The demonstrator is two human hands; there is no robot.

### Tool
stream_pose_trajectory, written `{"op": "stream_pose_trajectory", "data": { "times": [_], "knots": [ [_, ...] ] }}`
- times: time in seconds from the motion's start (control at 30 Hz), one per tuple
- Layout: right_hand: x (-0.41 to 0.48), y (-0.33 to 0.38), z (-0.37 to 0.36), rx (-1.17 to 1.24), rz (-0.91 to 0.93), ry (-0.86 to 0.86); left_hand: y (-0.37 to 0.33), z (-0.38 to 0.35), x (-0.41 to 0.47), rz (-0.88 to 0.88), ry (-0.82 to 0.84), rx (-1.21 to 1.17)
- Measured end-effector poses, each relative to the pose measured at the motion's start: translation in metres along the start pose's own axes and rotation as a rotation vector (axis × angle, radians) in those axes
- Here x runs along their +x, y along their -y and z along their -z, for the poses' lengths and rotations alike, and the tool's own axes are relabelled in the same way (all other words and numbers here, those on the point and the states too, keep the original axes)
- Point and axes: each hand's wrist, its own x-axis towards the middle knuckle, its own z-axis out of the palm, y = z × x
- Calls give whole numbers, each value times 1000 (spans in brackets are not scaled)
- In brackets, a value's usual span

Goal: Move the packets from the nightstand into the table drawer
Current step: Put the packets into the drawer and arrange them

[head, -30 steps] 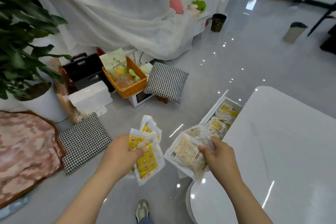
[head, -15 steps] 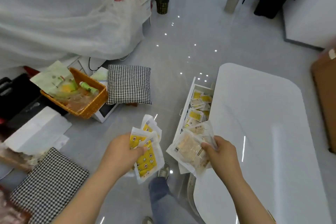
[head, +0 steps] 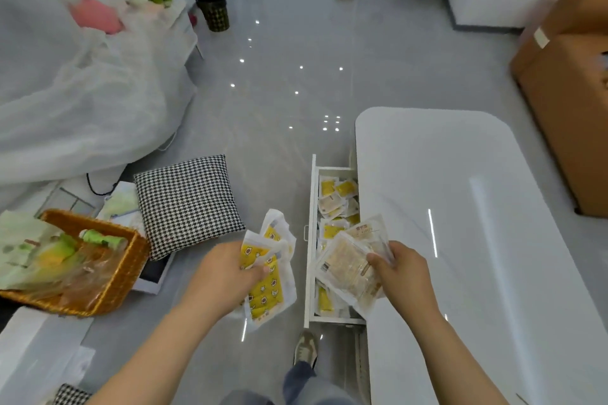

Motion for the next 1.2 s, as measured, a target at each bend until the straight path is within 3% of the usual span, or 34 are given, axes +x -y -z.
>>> {"op": "stream_pose_trajectory", "data": {
  "times": [0.3, 0.73, 0.9, 1.2],
  "knots": [
    [30, -11, 2, 62, -188, -120, -58, -3, 93, -172, 164, 173],
    [42, -9, -46, 201, -671, -409, -128, -42, 242, -494, 584, 489],
    [32, -21, -88, 336, -877, -536, -126, -90, 268, -582, 725, 590],
    [29, -49, -163, 478, -1037, -690, -84, -178, 294, -573, 829, 818]
  ]
}}
